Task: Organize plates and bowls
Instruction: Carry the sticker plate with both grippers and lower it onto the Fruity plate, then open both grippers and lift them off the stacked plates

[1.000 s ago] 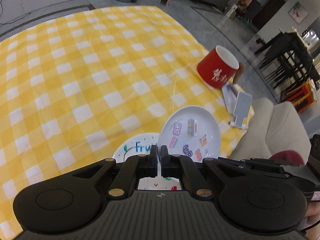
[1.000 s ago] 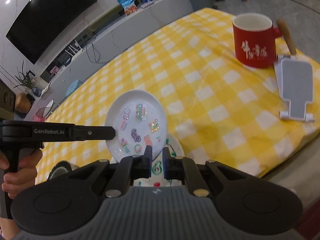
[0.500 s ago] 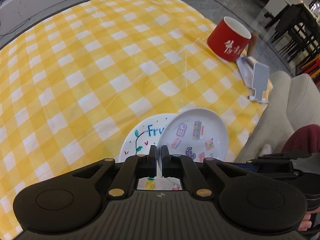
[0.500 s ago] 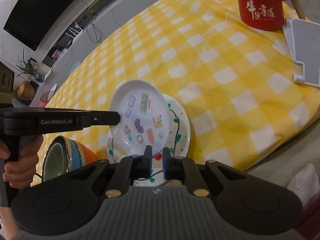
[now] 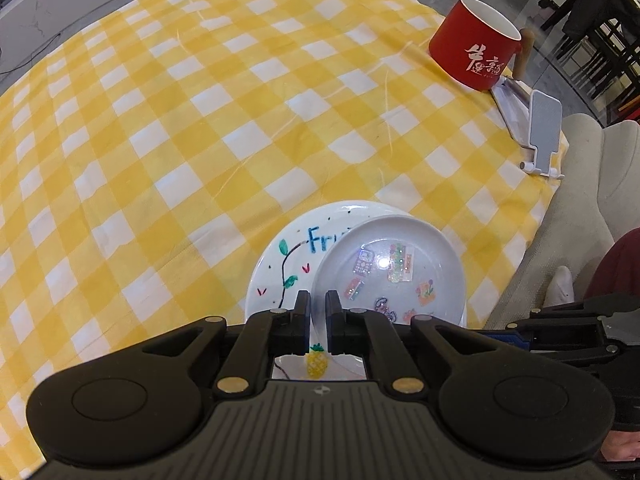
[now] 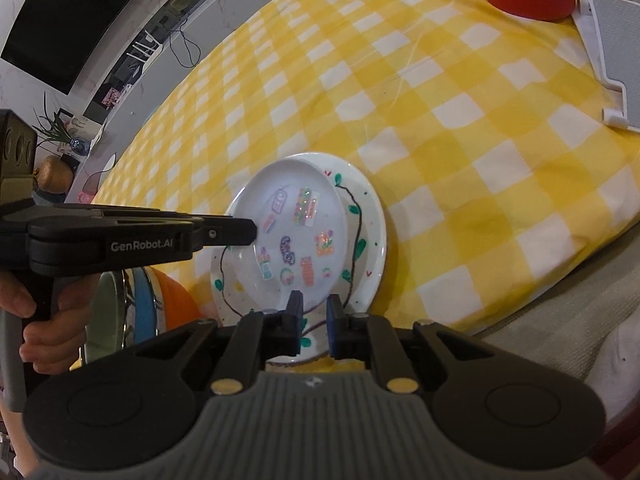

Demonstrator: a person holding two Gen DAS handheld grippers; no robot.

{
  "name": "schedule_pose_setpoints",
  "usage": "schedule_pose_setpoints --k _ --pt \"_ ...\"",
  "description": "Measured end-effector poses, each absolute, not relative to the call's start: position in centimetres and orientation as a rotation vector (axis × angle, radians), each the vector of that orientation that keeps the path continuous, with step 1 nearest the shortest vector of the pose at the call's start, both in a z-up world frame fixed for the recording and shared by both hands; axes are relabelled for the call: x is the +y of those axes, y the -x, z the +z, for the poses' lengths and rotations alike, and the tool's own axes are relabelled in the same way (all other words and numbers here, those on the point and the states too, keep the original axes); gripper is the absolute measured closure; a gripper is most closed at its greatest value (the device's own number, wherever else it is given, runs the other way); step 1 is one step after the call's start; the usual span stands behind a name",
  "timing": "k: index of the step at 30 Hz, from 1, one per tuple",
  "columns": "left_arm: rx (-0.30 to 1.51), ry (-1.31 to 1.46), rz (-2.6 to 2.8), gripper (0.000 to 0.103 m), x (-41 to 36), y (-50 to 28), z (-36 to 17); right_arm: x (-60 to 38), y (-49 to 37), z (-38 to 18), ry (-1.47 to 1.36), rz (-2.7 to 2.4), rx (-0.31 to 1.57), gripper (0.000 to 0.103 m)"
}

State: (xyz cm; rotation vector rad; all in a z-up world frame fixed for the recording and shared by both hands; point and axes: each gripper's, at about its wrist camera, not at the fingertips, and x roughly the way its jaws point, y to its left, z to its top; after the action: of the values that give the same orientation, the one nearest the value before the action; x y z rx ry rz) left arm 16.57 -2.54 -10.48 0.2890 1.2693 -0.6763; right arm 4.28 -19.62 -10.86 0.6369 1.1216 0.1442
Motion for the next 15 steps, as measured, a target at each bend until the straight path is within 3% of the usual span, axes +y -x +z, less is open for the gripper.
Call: schedule_pose_setpoints --k 15 --pt "1.258 -0.399 -0.661 0.094 -2.9 -16.3 -11.1 -18.9 -4.4 -10.1 -0.564 0.169 1.1 0.09"
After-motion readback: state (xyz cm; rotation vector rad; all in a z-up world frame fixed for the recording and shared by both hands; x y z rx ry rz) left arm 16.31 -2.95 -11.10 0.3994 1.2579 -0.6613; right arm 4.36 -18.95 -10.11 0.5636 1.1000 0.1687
